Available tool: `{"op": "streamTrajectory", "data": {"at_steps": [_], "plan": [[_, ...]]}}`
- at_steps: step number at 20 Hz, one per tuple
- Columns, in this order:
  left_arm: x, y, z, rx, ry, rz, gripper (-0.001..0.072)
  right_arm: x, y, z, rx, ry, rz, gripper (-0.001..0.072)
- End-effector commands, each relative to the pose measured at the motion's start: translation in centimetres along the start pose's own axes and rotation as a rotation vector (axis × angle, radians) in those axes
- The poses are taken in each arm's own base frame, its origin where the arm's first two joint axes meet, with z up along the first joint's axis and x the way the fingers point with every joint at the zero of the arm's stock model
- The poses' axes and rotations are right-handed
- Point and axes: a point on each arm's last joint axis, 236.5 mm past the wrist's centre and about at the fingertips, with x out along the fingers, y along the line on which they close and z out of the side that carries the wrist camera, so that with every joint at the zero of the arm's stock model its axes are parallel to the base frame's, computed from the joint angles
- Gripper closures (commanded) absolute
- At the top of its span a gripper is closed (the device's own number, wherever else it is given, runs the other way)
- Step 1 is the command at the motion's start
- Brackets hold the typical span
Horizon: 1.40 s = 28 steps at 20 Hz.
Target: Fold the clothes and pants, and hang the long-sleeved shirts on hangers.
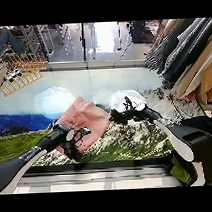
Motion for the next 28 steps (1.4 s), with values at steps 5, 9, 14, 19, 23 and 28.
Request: {"op": "streamTrajectory", "data": {"at_steps": [5,9,14,19,23,28], "plan": [[-19.2,2.3,-0.7,0.161,-0.377,0.158,0.0699,-16.3,11.9,0.6,-0.587,-0.228,-0.051,0.0705],[-39.1,-2.0,-3.7,0.235,-0.95,0.276,0.0699,-31.8,28.0,-8.4,-0.909,-0.499,0.18,0.0704],[-53.0,-8.0,-13.6,0.316,-1.372,0.475,0.0699,-46.0,38.6,-21.6,-1.161,-0.734,0.492,0.0702],[-50.0,-5.6,-9.8,0.249,-1.262,0.4,0.0699,-41.0,35.5,-14.0,-1.077,-0.716,0.234,0.0701],[-37.9,2.3,0.9,0.111,-0.986,0.184,0.0699,-25.8,26.5,-3.5,-0.943,-0.484,-0.092,0.0704],[-25.5,19.2,9.9,-0.293,-1.069,-0.196,0.0697,-10.7,12.2,11.3,-0.586,-0.494,-0.222,0.0699]]}}
